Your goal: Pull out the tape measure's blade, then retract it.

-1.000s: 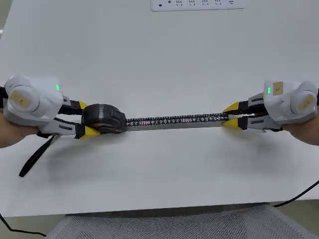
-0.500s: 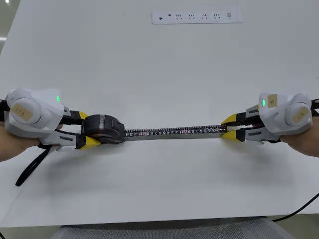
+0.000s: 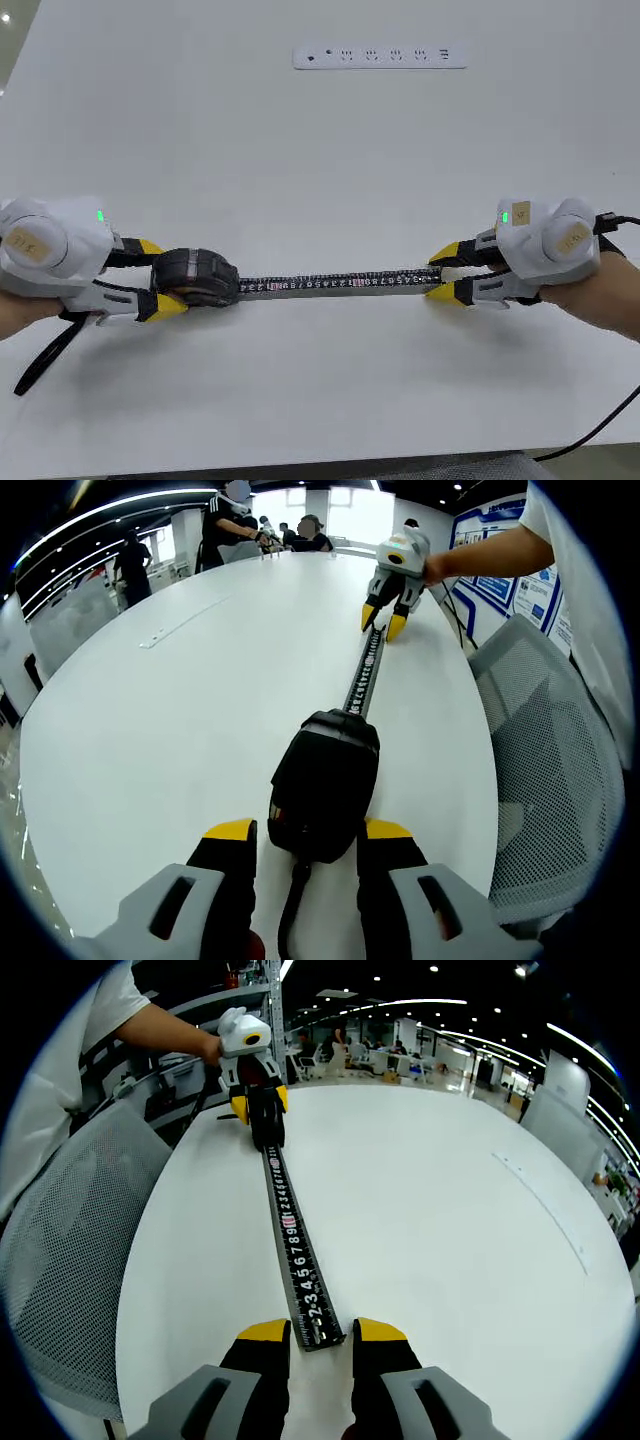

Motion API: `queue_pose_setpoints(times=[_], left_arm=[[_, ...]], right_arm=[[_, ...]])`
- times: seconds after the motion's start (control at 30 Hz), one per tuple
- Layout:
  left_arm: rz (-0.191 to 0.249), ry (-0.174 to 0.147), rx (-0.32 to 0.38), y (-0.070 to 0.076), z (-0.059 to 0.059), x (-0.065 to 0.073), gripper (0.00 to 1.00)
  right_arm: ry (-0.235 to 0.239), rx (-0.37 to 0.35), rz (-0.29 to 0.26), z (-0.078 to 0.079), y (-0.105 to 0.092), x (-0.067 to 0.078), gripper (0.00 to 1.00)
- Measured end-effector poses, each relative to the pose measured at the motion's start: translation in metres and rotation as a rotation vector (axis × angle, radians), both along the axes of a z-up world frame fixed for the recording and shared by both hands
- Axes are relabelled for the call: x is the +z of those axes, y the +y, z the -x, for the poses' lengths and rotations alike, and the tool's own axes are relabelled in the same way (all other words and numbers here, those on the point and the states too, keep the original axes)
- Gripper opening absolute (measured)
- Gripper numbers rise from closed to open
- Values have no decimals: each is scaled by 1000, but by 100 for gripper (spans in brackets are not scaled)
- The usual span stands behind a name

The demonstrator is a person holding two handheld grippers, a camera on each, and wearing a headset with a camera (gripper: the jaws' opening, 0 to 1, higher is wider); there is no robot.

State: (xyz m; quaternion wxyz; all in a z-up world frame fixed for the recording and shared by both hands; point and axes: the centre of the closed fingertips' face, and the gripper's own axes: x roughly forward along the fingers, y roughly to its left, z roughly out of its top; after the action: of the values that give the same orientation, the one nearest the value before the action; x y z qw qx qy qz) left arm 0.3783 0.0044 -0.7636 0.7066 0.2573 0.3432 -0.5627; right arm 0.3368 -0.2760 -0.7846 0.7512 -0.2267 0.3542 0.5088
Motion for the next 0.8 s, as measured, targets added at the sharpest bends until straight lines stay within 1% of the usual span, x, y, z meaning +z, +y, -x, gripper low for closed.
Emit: queue_pose_setpoints(times=[0.07, 0.13, 0.2, 0.27, 0.3, 0.37, 0.4, 0.43, 0.47, 0.5, 0.53, 0.57, 0.6, 0.63, 0.67, 0.73, 0.8], left_arm=[[6, 4, 3, 0, 1, 1, 35], [13, 0, 4, 0, 1, 3, 36], [19, -4, 3, 1, 1, 4, 37], [33, 0, 21, 1, 0, 7, 39], [35, -2, 26, 2, 0, 8, 40], [42, -3, 37, 2, 3, 11, 42], [43, -5, 39, 3, 4, 12, 43], [44, -16, 50, 4, 4, 13, 45], [49, -15, 59, 5, 5, 14, 47], [50, -5, 79, 7, 6, 14, 48], [49, -4, 88, 8, 7, 16, 49], [46, -13, 95, 11, 9, 17, 49], [43, -15, 99, 12, 10, 17, 50], [50, -12, 111, 13, 12, 19, 51], [61, -16, 135, 15, 11, 21, 52], [60, -16, 155, 18, 13, 22, 57], [70, -18, 178, 20, 14, 24, 59]], right_arm=[[-5, -3, -5, -1, 0, 1, 21], [-11, -11, -10, -3, 0, 3, 22], [-11, -36, -34, -4, 0, 8, 24], [-11, -77, -57, -7, -1, 13, 27], [-7, -90, -69, -6, 0, 15, 29], [-14, -107, -75, -6, -1, 18, 33], [-9, -115, -80, -5, 0, 19, 35], [-9, -123, -86, -3, 0, 20, 36], [-12, -130, -86, -3, 0, 21, 38], [-13, -143, -84, -2, 0, 21, 40], [-10, -149, -85, 0, -1, 21, 41], [-7, -149, -88, 3, 0, 22, 40], [-11, -155, -87, 3, 0, 22, 41], [-11, -161, -88, 4, 0, 22, 44], [-9, -168, -91, 6, -1, 22, 45], [-14, -181, -91, 8, -1, 23, 48], [-12, -194, -97, 10, -1, 23, 50]])
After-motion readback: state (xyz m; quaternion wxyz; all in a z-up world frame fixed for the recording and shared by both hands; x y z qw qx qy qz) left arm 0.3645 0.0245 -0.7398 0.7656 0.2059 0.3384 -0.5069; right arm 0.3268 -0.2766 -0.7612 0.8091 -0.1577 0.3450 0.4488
